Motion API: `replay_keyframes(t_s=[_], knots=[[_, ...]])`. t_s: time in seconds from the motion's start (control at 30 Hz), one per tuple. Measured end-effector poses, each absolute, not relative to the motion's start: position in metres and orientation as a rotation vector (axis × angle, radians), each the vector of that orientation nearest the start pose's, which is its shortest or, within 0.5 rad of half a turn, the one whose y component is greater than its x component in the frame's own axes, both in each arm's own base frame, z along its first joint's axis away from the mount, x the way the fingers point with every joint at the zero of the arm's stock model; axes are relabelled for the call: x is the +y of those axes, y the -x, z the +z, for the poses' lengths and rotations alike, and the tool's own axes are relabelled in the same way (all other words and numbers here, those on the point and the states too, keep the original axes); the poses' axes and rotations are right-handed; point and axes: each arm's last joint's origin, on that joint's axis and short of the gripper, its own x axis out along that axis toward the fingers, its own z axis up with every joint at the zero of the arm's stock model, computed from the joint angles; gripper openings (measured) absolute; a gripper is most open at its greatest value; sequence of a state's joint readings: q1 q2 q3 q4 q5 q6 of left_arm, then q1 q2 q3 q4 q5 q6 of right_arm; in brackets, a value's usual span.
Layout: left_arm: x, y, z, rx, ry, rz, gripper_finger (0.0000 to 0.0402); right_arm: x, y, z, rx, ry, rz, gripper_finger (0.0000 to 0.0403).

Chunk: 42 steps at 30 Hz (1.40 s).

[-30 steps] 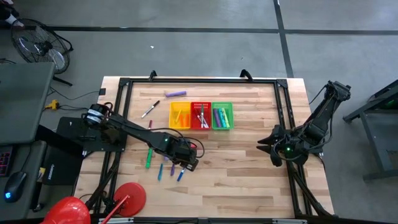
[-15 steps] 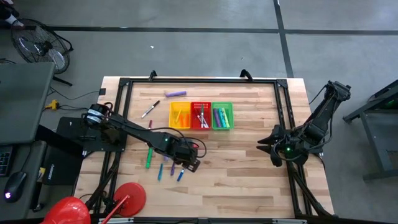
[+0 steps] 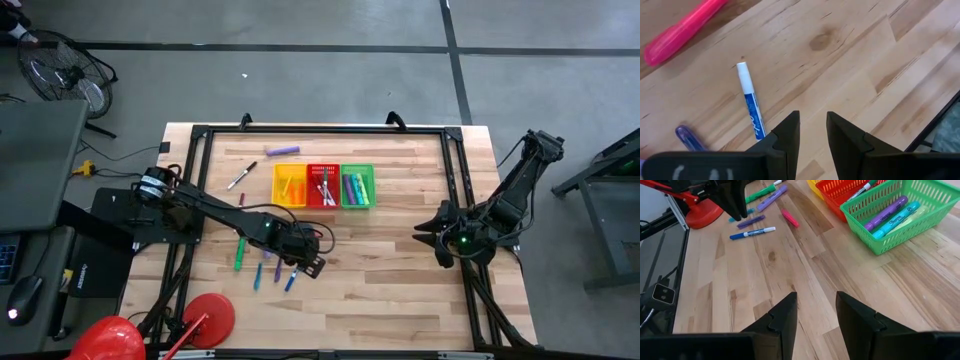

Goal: Pick & Place Markers
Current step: Put the blue marker into the red bin

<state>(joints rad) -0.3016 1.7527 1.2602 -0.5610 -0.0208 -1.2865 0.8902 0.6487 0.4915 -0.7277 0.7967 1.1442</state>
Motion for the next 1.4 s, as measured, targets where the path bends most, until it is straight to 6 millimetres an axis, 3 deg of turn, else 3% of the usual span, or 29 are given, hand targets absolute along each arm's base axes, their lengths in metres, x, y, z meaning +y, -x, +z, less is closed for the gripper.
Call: replay_keyframes(t_s=[0.17, 0.43, 0.77, 0.9, 1.17, 1.4], knots=[[-0.107, -0.344, 0.216, 1.035, 0.989, 0.436, 0.0106, 0.078, -0.090, 0.216, 0.536, -0.450, -0.243, 0.0124], [-0.108, -0.347, 0.220, 1.010, 1.008, 0.407, 0.0166, 0.078, -0.090, 0.216, 0.536, -0.450, -0.243, 0.0124], [-0.105, -0.342, 0.232, 1.064, 0.943, 0.562, 0.0170, 0.078, -0.089, 0.216, 0.545, -0.452, -0.237, 0.0124], [-0.105, -0.344, 0.217, 1.194, 0.854, 0.677, 0.0170, 0.078, -0.089, 0.216, 0.547, -0.453, -0.235, 0.0124], [-0.114, -0.373, 0.193, 1.268, 0.794, 0.683, 0.0170, 0.078, -0.090, 0.216, 0.552, -0.465, -0.232, 0.0124], [-0.117, -0.379, 0.173, 1.363, 0.751, 0.719, 0.0170, 0.082, -0.092, 0.216, 0.544, -0.485, -0.222, 0.0124]])
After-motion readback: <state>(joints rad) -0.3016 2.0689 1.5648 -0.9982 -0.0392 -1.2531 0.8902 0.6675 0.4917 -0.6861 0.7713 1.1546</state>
